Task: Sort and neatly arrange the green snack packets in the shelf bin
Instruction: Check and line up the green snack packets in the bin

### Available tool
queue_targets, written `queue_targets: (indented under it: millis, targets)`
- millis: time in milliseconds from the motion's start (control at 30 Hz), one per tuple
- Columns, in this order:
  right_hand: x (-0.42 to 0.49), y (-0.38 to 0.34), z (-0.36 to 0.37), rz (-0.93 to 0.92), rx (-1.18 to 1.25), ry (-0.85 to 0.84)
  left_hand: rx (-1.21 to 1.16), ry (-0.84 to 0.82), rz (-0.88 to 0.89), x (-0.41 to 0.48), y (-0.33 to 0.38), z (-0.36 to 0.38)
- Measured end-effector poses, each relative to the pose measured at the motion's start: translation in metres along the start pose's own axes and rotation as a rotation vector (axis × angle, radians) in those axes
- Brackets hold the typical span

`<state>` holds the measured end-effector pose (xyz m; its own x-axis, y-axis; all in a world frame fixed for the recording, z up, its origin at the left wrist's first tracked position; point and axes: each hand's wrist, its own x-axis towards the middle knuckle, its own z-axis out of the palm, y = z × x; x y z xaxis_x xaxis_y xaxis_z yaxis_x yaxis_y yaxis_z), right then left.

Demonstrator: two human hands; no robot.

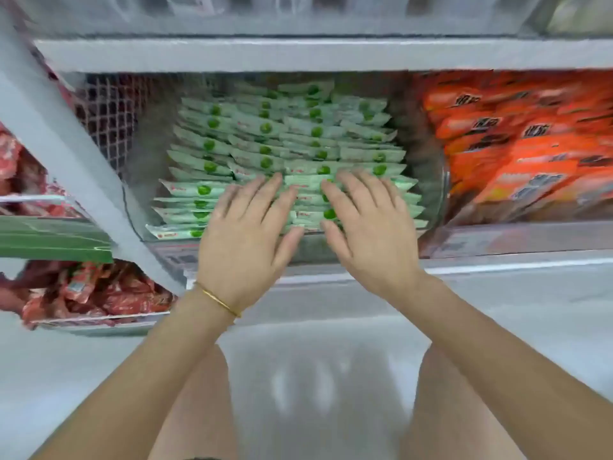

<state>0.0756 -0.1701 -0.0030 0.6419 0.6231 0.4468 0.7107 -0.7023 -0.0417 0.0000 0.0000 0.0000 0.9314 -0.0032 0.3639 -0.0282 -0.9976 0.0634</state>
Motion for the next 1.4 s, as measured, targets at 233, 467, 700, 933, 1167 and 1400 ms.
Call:
queue_targets:
  millis: [233,467,700,933,1167,1400]
  targets:
    - [-0.028,-0.01,0.007,-0.052,0.168,0.213,0.055,0.018,-0.001,-0.021,-0.001,0.001]
    - [-0.028,-0.016,0.005,0.006,0.216,0.156,0.096,-0.031,-0.074,-0.031,-0.012,-0.006]
    - [-0.022,-0.012,0.013,0.019,0.268,0.269,0.058,0.107,-0.121,-0.028,-0.011,0.003]
    - [-0.015,-0.018,0.001,-0.004,0.332,0.367,-0.03,0.243,-0.196,-0.028,-0.009,-0.014]
    - [-0.051,-0.017,-0.01,-0.02,0.357,0.217,-0.066,0.204,-0.168,-0.045,0.001,-0.013]
    - [-0.038,-0.026,-0.026,0.035,0.48,0.291,-0.204,0.265,-0.098,-0.048,-0.021,-0.028]
